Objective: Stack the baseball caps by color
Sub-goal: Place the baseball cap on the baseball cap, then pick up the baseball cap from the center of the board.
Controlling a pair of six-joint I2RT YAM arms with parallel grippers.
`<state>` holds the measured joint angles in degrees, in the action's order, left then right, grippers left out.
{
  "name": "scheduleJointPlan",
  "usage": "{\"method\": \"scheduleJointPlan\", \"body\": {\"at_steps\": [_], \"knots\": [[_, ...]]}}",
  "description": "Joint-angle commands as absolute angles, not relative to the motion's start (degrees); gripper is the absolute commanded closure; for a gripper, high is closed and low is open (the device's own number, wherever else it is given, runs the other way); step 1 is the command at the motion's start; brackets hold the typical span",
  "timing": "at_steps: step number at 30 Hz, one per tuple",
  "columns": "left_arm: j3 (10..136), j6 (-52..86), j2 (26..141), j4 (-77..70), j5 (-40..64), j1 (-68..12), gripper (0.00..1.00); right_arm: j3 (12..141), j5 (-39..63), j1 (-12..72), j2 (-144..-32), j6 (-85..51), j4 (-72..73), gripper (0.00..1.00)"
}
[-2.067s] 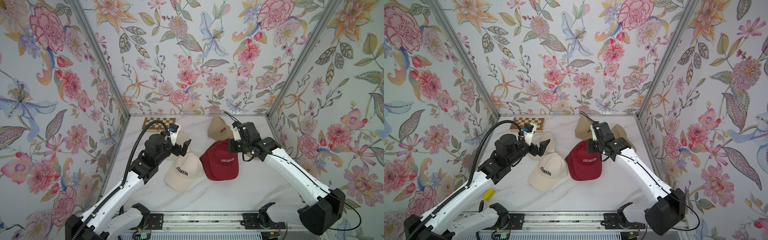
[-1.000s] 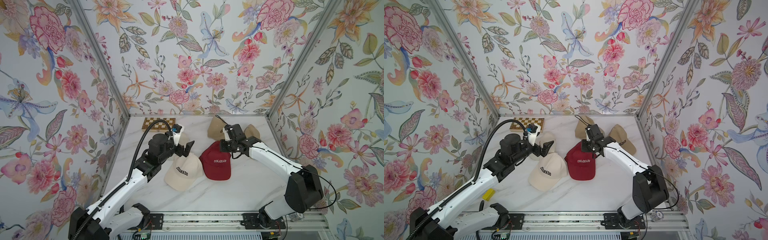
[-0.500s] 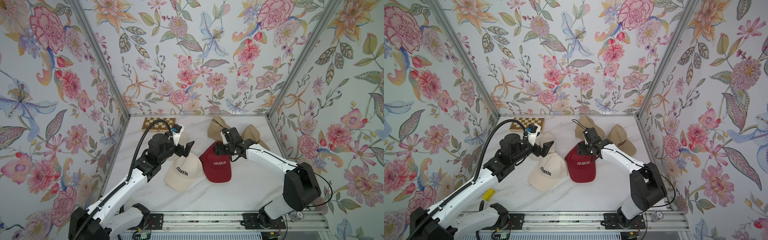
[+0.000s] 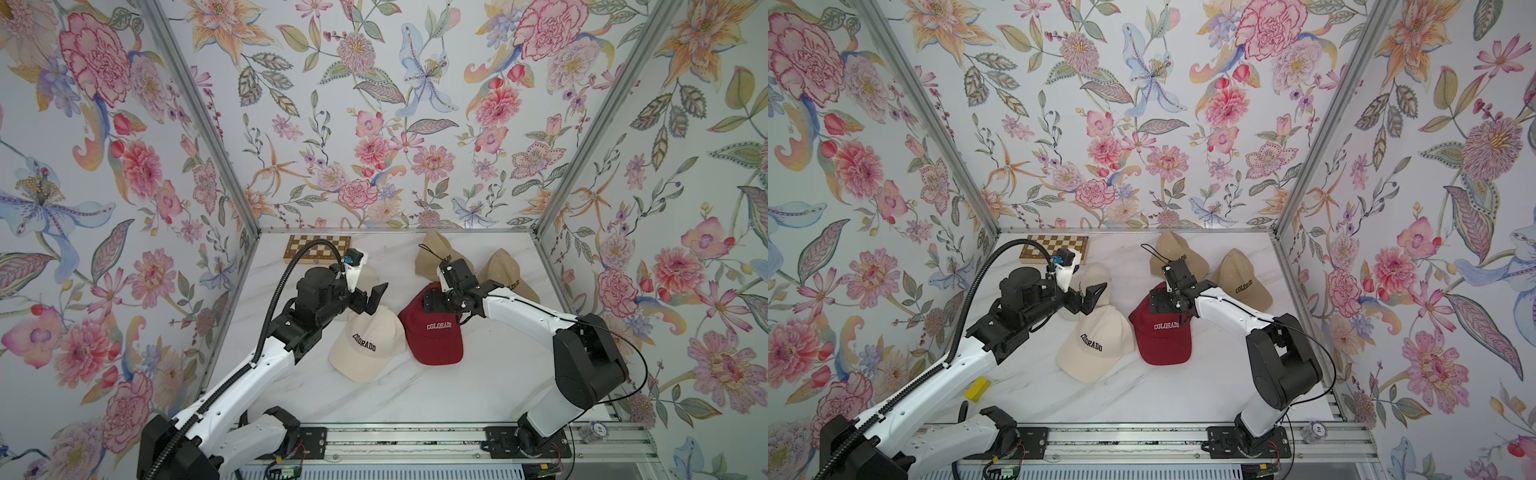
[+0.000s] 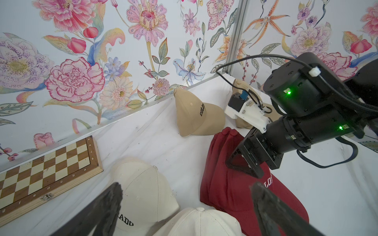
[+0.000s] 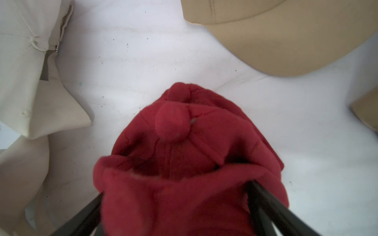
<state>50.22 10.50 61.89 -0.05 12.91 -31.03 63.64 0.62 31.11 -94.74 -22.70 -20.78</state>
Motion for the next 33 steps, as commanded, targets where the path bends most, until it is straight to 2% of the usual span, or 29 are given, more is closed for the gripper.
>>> {"method": "scheduleJointPlan", "body": {"at_steps": [1,12,14,17,21,26,33], "knots": [[50.44,9.72,61.44,1.12,13.10,-30.26,0.00,63.64,0.44,31.05,-93.32,-22.12,-21.88,0.01],[51.55,7.47,60.47,4.35,12.57,-28.83,0.00,69.68,2.89,26.98,-80.51,-15.71,-29.98,0.01],[51.10,7.38,60.30,5.61,12.53,-28.83,0.00,69.95,7.54,27.06,-78.40,-13.50,-29.66,0.01],[49.82,6.91,58.89,7.43,12.53,-28.92,0.00,69.47,19.82,27.62,-77.06,-11.32,-27.09,0.01],[47.33,5.57,55.29,10.23,10.07,-28.83,0.00,70.47,30.92,32.24,-80.95,-10.49,-23.01,0.01],[44.00,6.69,51.21,11.68,7.98,-28.82,0.00,75.50,32.81,36.40,-91.89,-11.60,-21.34,0.01],[41.40,7.74,48.20,10.82,7.76,-28.78,0.00,82.36,34.50,36.65,-103.36,-12.26,-21.66,0.01]]}}
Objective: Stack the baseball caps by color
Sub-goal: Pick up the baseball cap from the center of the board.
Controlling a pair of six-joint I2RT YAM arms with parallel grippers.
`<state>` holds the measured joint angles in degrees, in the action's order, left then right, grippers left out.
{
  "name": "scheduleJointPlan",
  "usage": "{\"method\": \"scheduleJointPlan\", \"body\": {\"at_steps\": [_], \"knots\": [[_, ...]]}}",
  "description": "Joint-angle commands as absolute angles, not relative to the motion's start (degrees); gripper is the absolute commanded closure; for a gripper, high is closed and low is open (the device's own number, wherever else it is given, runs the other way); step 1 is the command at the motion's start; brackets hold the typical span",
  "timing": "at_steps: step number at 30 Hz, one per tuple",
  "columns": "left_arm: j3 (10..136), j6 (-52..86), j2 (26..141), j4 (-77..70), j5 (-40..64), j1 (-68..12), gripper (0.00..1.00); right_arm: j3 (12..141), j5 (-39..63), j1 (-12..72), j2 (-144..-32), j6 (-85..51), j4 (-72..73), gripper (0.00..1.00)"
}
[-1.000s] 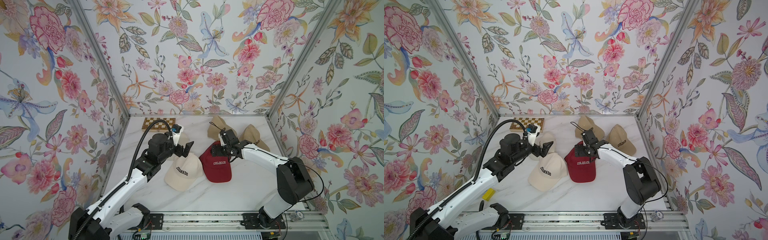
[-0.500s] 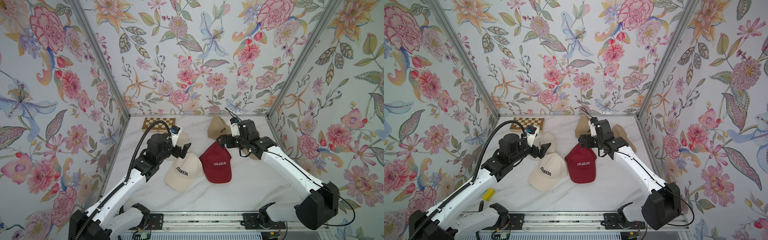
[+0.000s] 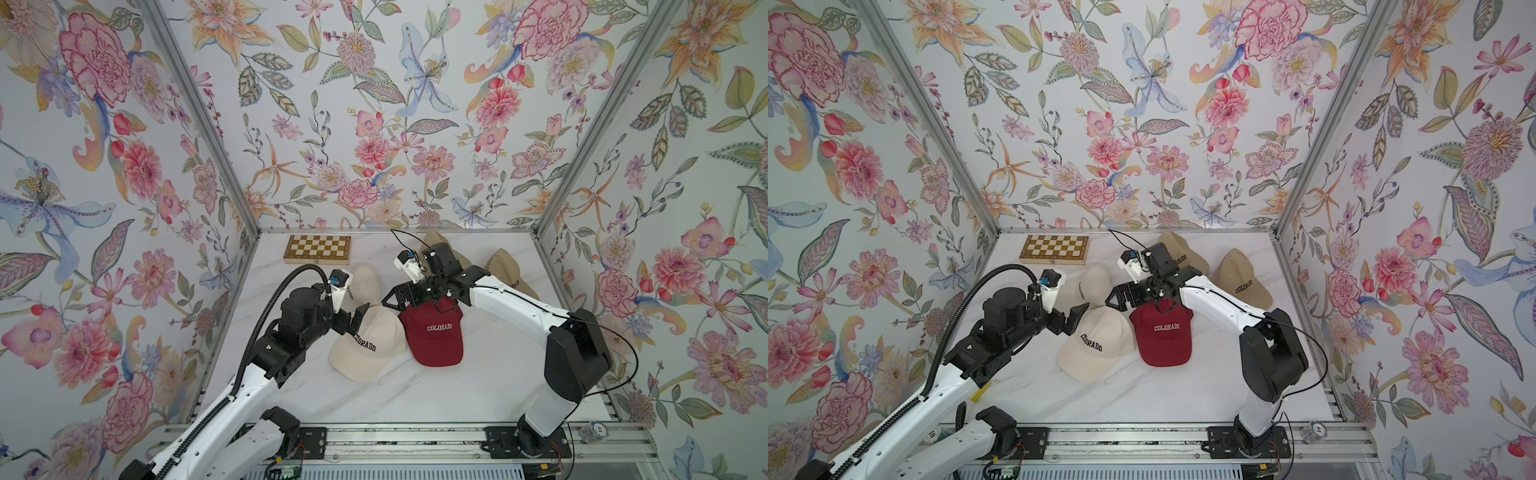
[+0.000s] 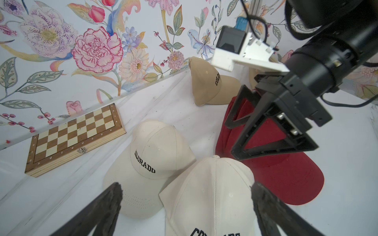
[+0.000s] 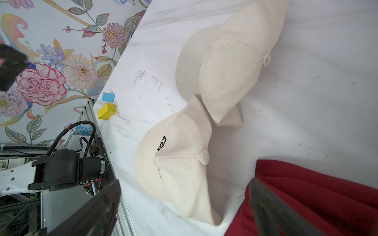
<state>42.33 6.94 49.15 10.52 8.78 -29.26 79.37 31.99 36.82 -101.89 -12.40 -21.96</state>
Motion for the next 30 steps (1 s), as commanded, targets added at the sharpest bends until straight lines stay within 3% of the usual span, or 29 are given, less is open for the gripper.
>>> {"method": "scheduleJointPlan", "body": {"at_steps": [1,10,18,20,27,30], "knots": [[41.40,7.65,48.25,10.81,7.78,-28.83,0.00,83.07,34.79,36.65,-104.50,-12.28,-21.85,0.00],[41.22,6.83,50.06,9.34,8.34,-28.89,0.00,86.16,36.65,38.88,-110.78,-12.46,-24.29,0.15],[41.31,7.22,50.45,8.61,9.05,-28.83,0.00,87.68,34.81,40.76,-113.62,-12.03,-27.05,0.38],[41.50,7.16,50.45,8.61,8.88,-28.84,0.00,87.71,34.98,41.04,-113.89,-12.09,-27.01,0.47],[42.57,6.38,50.53,9.56,8.17,-28.85,0.00,88.11,35.68,41.89,-113.31,-12.39,-27.00,0.94],[43.22,5.89,50.57,10.01,7.87,-28.83,0.00,88.59,36.75,42.11,-112.01,-12.39,-27.05,1.00]]}}
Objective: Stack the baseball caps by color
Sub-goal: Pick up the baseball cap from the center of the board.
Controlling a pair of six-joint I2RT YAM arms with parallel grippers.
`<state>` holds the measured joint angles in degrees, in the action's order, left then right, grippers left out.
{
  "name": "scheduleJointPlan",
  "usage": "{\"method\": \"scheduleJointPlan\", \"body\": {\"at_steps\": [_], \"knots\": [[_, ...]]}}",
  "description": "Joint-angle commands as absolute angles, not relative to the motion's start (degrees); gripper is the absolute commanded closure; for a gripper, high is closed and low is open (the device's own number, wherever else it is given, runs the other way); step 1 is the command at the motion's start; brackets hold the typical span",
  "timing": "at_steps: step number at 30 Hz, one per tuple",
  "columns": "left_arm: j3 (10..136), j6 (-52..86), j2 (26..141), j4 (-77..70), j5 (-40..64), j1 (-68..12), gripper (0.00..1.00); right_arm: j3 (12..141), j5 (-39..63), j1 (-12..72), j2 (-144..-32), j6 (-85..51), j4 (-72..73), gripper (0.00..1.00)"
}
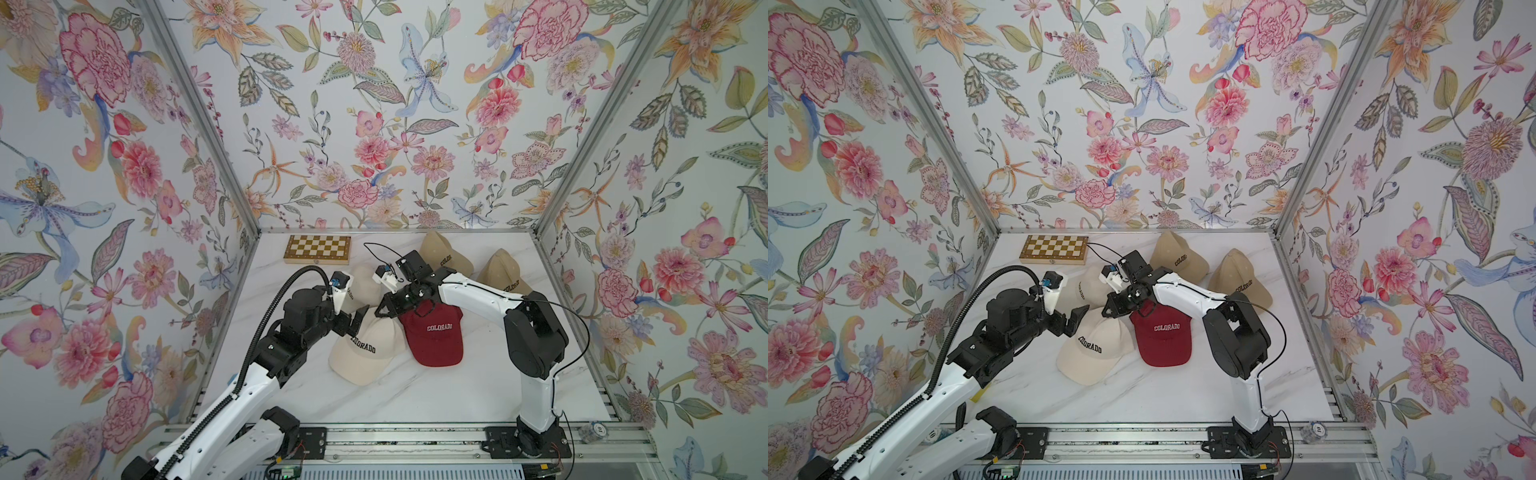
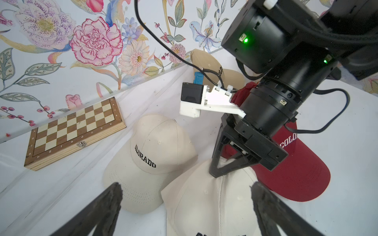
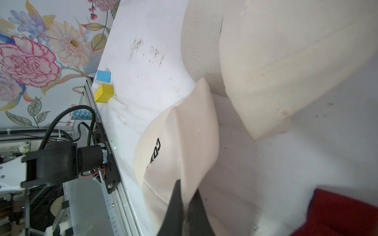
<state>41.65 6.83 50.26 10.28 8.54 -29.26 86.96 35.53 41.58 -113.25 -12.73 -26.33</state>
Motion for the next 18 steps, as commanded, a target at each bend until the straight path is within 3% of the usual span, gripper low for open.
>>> {"method": "scheduleJointPlan", "body": {"at_steps": [1,18], "knots": [[43.37,5.73,50.59,10.11,7.78,-28.83,0.00,88.68,37.31,42.26,-111.51,-12.29,-27.07,1.00],[44.30,4.35,48.18,8.46,9.94,-28.83,0.00,92.30,41.29,42.54,-103.47,-10.59,-26.69,1.00]]}}
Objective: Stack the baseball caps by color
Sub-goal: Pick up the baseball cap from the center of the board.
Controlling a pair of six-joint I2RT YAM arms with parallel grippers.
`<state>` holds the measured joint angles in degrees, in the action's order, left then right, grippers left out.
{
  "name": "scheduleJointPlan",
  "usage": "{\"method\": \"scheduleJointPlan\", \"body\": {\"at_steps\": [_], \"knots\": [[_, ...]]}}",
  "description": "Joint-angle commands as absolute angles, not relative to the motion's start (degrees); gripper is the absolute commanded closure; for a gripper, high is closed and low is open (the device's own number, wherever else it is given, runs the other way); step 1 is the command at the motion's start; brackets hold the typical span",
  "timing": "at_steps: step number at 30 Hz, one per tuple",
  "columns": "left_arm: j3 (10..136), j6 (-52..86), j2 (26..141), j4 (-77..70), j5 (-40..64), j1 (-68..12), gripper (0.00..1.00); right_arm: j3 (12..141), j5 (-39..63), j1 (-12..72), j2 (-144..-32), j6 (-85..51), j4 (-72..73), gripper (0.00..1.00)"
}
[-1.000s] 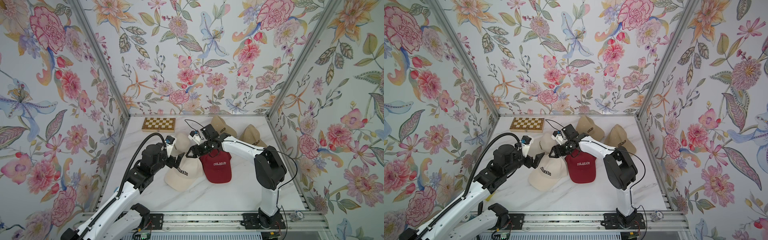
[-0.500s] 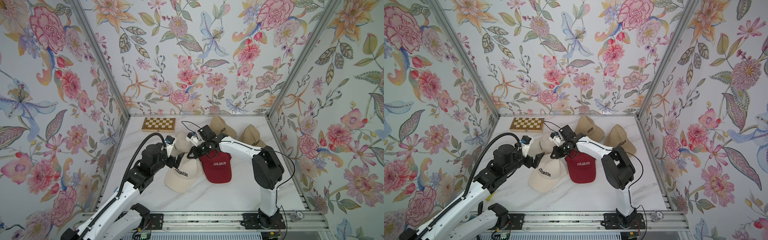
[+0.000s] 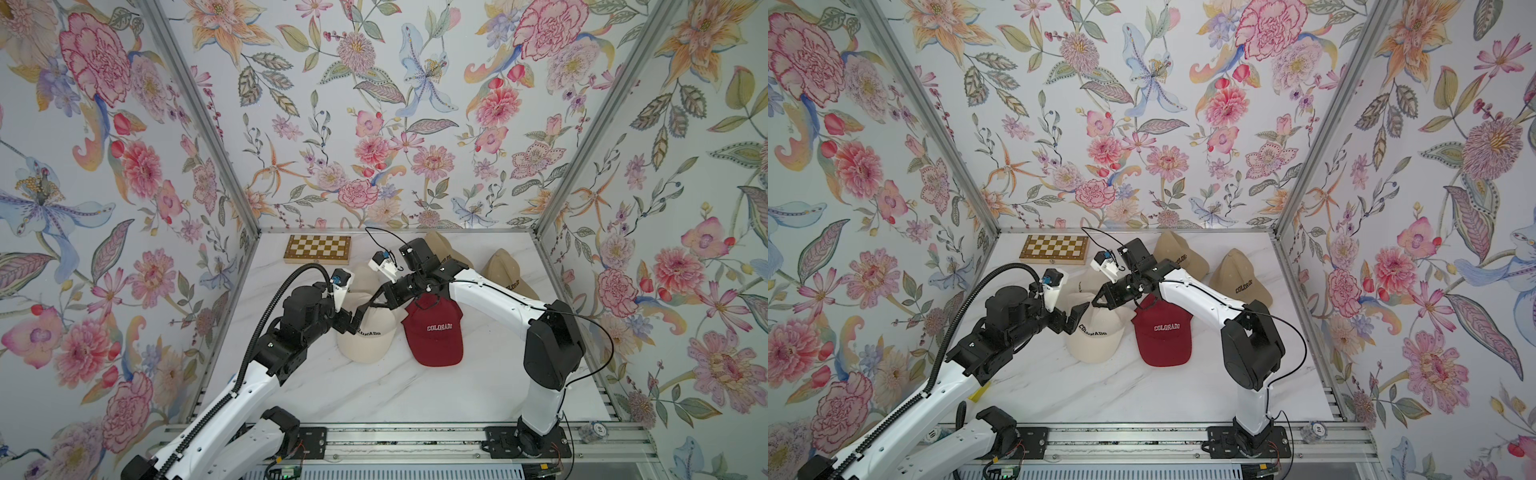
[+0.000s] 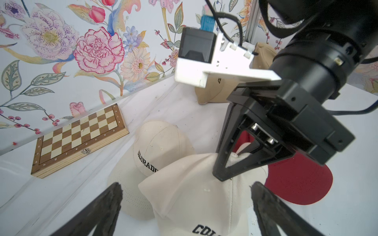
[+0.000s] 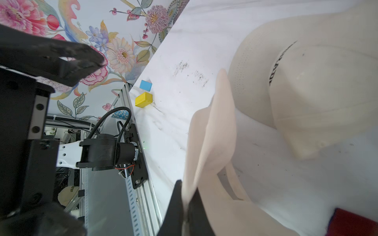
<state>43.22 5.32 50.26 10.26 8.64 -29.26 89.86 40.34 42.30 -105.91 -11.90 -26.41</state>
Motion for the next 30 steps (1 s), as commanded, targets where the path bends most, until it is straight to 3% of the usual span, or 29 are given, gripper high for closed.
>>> {"method": "scheduleJointPlan", "body": {"at_steps": [1,5,20,30], "knots": [[44.15,4.39,47.77,8.08,10.85,-28.78,0.00,92.65,40.99,42.39,-103.16,-10.84,-26.59,1.00],[43.82,4.74,47.05,6.12,17.82,-30.10,0.00,93.98,40.13,41.97,-102.32,-11.83,-26.63,1.00],[41.84,4.79,49.32,4.67,6.45,-33.08,0.00,97.47,40.91,41.65,-100.74,-14.10,-25.22,1.00],[41.07,4.65,50.79,0.53,4.83,-33.47,0.00,96.97,42.74,41.68,-99.93,-15.89,-22.85,1.00]]}}
